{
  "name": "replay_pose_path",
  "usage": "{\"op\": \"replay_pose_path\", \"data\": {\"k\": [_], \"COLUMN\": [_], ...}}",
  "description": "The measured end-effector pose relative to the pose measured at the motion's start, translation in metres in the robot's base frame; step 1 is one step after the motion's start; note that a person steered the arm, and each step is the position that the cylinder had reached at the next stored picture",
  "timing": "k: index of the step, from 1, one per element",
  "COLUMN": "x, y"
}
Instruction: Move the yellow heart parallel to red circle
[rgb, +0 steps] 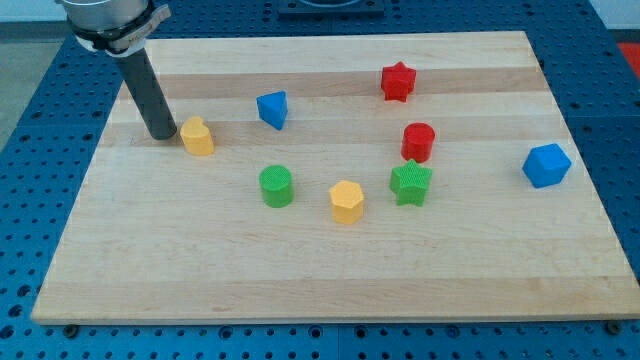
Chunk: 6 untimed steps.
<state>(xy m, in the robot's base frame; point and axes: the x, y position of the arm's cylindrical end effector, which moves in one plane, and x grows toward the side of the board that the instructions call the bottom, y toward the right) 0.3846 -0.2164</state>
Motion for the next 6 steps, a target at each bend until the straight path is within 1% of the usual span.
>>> {"op": "replay_pose_path", "data": {"k": [3,6], "x": [0.006,0.029], "y": [0.031,0.043]}}
